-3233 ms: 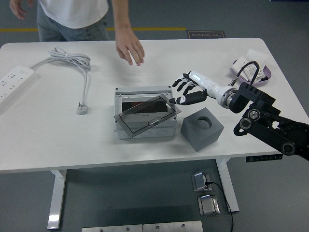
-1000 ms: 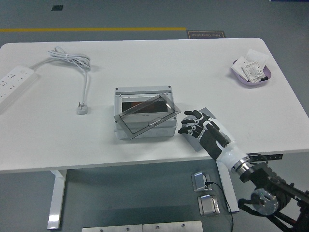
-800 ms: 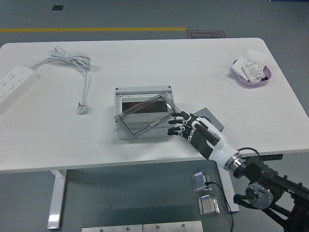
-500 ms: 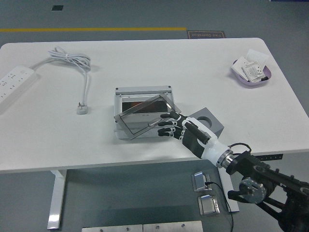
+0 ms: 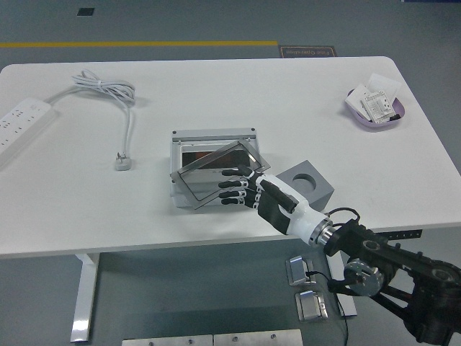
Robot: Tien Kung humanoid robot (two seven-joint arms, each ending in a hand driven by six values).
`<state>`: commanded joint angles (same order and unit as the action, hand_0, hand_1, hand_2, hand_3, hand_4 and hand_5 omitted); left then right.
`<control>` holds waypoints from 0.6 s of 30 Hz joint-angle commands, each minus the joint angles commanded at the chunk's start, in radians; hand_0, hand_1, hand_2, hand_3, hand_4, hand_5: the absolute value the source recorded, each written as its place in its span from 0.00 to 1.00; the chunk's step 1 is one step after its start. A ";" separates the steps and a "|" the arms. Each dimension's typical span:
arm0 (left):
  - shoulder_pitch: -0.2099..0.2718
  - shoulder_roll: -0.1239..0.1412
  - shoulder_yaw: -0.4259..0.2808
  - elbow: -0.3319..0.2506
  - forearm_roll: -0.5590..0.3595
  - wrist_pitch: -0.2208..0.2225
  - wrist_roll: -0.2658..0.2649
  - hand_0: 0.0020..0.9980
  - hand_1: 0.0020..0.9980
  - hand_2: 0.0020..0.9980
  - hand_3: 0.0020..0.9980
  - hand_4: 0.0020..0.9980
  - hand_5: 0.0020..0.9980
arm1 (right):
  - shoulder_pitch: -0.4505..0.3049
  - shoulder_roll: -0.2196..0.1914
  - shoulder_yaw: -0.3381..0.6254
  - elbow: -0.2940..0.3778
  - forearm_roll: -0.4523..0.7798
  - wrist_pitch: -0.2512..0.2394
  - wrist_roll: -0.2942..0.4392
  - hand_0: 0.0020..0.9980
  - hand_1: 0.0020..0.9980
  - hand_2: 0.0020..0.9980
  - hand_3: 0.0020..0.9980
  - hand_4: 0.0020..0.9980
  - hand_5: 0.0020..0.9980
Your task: Fetch the battery,place it into the box,close the lid of the box
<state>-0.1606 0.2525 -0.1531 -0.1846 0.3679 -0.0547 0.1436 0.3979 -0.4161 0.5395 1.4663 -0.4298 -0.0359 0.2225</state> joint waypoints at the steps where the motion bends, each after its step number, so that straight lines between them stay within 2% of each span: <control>1: 0.000 0.000 -0.002 0.000 0.002 0.000 0.001 0.73 0.75 0.73 0.68 0.59 0.48 | 0.004 0.002 -0.003 -0.002 0.002 0.000 0.000 0.72 0.64 0.67 0.74 0.77 0.67; 11: -0.001 -0.001 -0.014 0.000 0.019 -0.001 0.005 0.73 0.75 0.73 0.68 0.59 0.48 | 0.055 0.033 -0.046 -0.030 0.014 -0.009 0.005 0.73 0.64 0.68 0.74 0.78 0.71; 18: -0.002 -0.002 -0.019 -0.001 0.026 -0.002 0.008 0.73 0.75 0.73 0.68 0.59 0.48 | 0.095 0.086 -0.065 -0.061 0.002 -0.023 0.010 0.73 0.64 0.68 0.74 0.78 0.72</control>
<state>-0.1623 0.2500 -0.1716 -0.1856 0.3943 -0.0571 0.1513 0.4927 -0.3305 0.4746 1.4056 -0.4279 -0.0592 0.2328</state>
